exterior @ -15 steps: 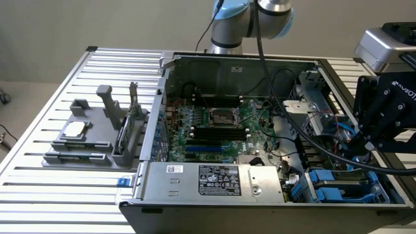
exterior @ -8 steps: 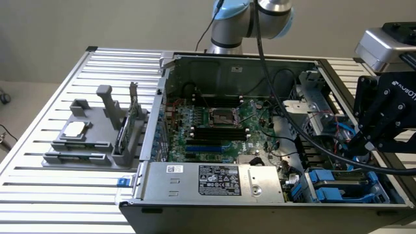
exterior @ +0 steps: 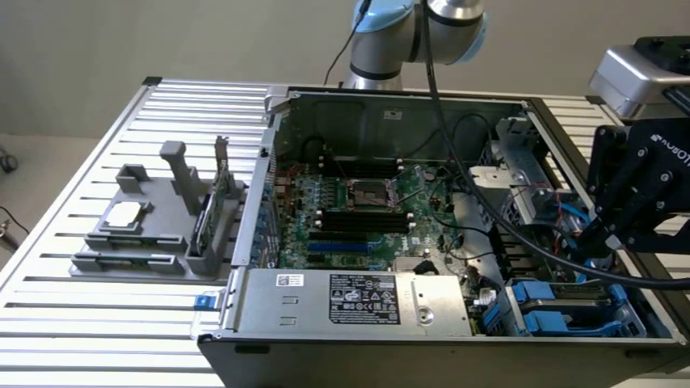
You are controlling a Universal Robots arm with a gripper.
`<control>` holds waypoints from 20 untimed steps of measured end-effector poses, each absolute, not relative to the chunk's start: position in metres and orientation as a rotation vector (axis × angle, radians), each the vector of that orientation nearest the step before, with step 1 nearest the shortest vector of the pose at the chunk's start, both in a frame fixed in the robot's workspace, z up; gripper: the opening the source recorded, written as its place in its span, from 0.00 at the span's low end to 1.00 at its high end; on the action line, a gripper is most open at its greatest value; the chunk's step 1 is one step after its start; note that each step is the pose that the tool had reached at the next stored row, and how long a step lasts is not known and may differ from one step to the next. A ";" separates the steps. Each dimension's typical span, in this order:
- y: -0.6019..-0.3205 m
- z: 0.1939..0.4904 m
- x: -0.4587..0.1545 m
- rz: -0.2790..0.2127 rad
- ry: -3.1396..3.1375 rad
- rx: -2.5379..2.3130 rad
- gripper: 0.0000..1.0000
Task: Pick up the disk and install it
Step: 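Insert the first disk wire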
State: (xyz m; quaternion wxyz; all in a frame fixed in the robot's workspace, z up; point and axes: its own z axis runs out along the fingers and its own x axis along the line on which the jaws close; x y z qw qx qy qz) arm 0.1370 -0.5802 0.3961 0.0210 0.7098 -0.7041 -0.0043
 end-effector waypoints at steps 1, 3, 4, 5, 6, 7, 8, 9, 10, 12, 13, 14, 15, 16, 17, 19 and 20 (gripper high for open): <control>-0.580 0.396 0.137 -0.014 -2.196 2.188 0.18; -0.580 0.396 0.137 -0.017 -2.225 2.160 0.18; -0.580 0.396 0.137 -0.018 -2.241 2.144 0.18; -0.580 0.396 0.137 -0.019 -2.255 2.131 0.18; -0.580 0.396 0.137 -0.020 -2.269 2.116 0.18; -0.580 0.396 0.137 -0.021 -2.285 2.100 0.18; -0.580 0.396 0.137 -0.023 -2.299 2.085 0.18; -0.580 0.396 0.137 -0.024 -2.313 2.070 0.18; -0.580 0.396 0.137 -0.025 -2.328 2.055 0.18; -0.580 0.396 0.137 -0.027 -2.355 2.025 0.18; -0.580 0.396 0.137 -0.028 -2.369 2.010 0.18; -0.580 0.396 0.137 -0.030 -2.383 1.994 0.18; -0.580 0.396 0.137 -0.031 -2.398 1.977 0.18; -0.580 0.396 0.137 -0.032 -2.412 1.962 0.18; -0.580 0.396 0.137 -0.033 -2.425 1.946 0.18; -0.580 0.396 0.137 -0.035 -2.452 1.914 0.18; -0.580 0.396 0.137 -0.036 -2.465 1.898 0.18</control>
